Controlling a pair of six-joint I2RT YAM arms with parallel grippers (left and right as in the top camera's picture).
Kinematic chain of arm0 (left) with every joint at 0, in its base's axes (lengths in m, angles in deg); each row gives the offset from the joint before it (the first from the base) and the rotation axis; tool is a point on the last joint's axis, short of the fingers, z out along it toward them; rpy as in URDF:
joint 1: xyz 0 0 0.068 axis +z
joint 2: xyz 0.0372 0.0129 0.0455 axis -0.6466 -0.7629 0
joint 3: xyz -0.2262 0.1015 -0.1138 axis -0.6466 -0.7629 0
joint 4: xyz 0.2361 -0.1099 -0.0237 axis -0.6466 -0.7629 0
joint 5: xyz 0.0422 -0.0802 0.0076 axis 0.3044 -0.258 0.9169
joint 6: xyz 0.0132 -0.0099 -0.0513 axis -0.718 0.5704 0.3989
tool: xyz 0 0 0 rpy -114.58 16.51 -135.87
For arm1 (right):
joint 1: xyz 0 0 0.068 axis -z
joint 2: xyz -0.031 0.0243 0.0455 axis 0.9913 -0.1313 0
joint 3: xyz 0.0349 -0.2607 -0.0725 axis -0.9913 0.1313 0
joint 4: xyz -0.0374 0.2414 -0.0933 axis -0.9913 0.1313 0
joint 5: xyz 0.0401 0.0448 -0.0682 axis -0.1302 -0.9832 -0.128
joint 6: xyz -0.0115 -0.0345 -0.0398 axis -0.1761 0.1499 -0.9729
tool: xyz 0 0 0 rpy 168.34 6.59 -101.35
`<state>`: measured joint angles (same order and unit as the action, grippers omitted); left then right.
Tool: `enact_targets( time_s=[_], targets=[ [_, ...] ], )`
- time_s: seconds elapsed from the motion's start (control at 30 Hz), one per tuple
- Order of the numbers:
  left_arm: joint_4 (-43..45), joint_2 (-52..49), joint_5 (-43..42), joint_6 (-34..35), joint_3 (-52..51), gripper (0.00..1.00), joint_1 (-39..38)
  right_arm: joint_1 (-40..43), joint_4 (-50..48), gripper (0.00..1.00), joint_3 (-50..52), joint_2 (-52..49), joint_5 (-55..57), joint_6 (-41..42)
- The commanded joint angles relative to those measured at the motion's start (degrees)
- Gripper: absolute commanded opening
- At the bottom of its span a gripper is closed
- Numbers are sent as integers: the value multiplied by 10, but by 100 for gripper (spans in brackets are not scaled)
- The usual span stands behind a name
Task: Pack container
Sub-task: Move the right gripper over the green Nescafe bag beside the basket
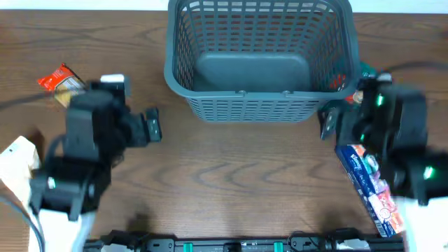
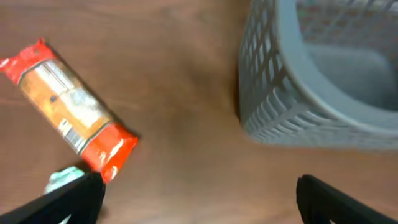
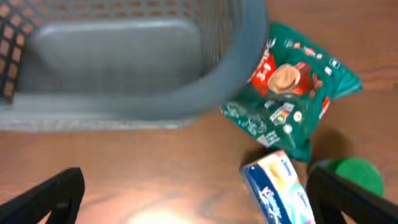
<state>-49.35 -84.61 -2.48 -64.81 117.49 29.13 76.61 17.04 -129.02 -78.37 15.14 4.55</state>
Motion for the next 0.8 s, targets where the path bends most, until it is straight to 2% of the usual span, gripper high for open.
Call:
enact_targets(
  time_s=[0.0, 0.1, 0.13, 0.2, 0.27, 0.33, 0.37, 0.4, 0.57, 0.77],
  targets=[
    [-58, -51, 9, -20, 106, 98, -3, 19, 55, 100, -111, -62, -47, -19],
    [-79, -69, 9, -21, 144, 99, -3, 19, 75, 99, -164, -91, -46, -43],
    [-76, -69, 9, -23, 144, 99, -3, 19, 70, 92, -170, -94, -39, -51],
    [-73, -68, 9, -33, 144, 99, -3, 22, 57, 71, -170, -95, -8, -35],
    [-73, -70, 16, -33, 144, 99, -3, 33, 52, 33, -170, -95, 28, 2],
    [-76, -71, 17, -33, 144, 99, -3, 48, 41, 11, -170, -95, 32, 10],
    [-76, -71, 18, -33, 144, 99, -3, 55, 34, 5, -170, -96, 31, 10],
    [-76, -72, 18, -33, 144, 99, -3, 64, 22, 1, -170, -97, 31, 10],
    [-77, -78, 37, -33, 144, 99, -3, 105, -49, 1, -173, -113, 20, 10],
    [-90, -84, 63, -33, 144, 99, -3, 137, -103, 1, -185, -188, 15, 32]
  ],
)
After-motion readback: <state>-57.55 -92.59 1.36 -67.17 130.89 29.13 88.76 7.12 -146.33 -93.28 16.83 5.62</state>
